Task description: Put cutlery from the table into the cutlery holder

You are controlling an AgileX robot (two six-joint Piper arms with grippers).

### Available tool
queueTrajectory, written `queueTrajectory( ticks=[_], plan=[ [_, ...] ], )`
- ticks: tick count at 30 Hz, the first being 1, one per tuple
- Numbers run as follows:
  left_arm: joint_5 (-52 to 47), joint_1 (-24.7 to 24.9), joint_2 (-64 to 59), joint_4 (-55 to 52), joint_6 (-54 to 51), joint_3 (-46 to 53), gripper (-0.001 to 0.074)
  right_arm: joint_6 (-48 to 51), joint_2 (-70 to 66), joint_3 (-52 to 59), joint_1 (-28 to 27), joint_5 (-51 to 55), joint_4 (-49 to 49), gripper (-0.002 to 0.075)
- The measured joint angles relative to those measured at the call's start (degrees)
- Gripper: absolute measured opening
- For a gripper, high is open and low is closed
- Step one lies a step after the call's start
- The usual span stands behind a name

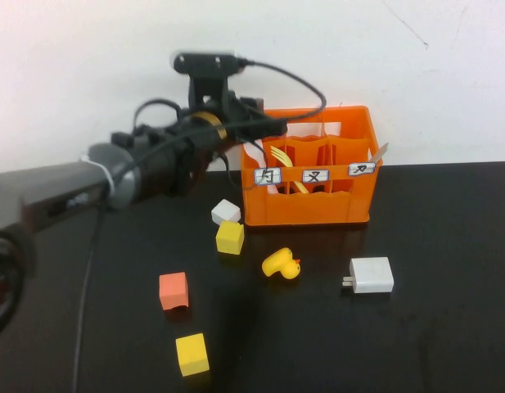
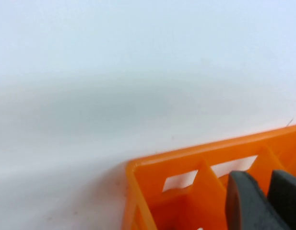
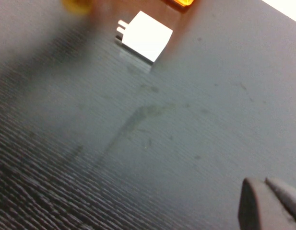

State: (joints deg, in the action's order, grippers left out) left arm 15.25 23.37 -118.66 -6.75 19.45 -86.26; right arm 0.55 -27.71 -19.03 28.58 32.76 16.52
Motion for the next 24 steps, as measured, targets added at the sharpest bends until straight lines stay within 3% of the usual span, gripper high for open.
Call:
queueTrajectory(
  ticks=[5,12,16,24],
  plan=[
    [-10.3,0.0,7.7,-0.4,0.0,0.0,0.0017,1.6,0.0,0.0,0.0,-0.6,0.0,-0.0002],
    [-22.3,0.0,21.9,-3.6,-1.1,2.6,0.0001,6.6,0.0,0.0,0.0,-3.2,-1.6,-0.0002],
    [-20.5,0.0,33.6,-3.9,-1.4,10.5,0.0,8.3,0.0,0.0,0.0,-4.9,-3.4,-0.0002],
    [-11.2,-0.1,59.0,-3.8,-0.3,36.2,0.0,15.5,0.0,0.0,0.0,-5.7,-8.0,-0.0002]
  ],
)
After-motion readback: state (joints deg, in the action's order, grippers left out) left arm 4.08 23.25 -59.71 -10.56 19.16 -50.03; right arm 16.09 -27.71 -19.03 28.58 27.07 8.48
